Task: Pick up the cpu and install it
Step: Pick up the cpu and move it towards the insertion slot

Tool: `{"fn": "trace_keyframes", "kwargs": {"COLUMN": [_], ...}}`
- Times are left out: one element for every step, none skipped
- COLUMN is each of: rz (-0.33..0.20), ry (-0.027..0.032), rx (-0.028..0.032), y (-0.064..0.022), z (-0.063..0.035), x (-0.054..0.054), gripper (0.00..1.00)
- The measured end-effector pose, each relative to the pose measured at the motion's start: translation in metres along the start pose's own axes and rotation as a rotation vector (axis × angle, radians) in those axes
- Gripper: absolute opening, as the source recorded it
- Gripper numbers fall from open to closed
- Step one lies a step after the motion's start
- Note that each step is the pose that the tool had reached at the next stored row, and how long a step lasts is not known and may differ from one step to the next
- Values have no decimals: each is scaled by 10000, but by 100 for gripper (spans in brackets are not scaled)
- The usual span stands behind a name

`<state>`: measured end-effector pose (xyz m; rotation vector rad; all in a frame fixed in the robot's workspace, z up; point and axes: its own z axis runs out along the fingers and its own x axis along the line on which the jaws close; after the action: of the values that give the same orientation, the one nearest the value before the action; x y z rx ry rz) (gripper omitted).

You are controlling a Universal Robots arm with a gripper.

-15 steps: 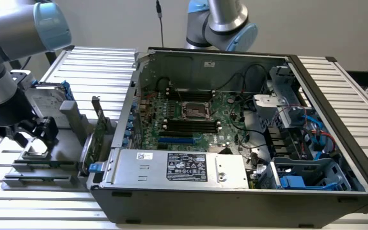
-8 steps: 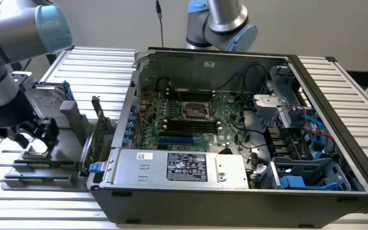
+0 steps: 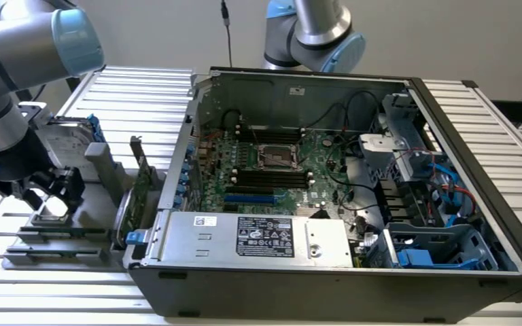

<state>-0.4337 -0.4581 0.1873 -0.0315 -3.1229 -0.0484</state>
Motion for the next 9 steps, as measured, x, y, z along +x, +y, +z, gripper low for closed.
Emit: {"fn": "trace_keyframes", "kwargs": {"rz": [1, 1, 1, 0, 1, 0, 0, 1, 1], "ry": [-2, -1, -1, -1, 0, 0, 0, 0, 0], "rx": [-1, -1, 0, -1, 0, 0, 0, 0, 0], "y": [1, 1, 1, 2, 2, 2, 3, 3, 3], "z": [3, 4, 5, 7, 9, 11, 15, 20, 24], "x": [2, 5, 7, 9, 10, 12, 12, 13, 13], "gripper": [70, 70, 70, 70, 70, 70, 70, 70, 70]}}
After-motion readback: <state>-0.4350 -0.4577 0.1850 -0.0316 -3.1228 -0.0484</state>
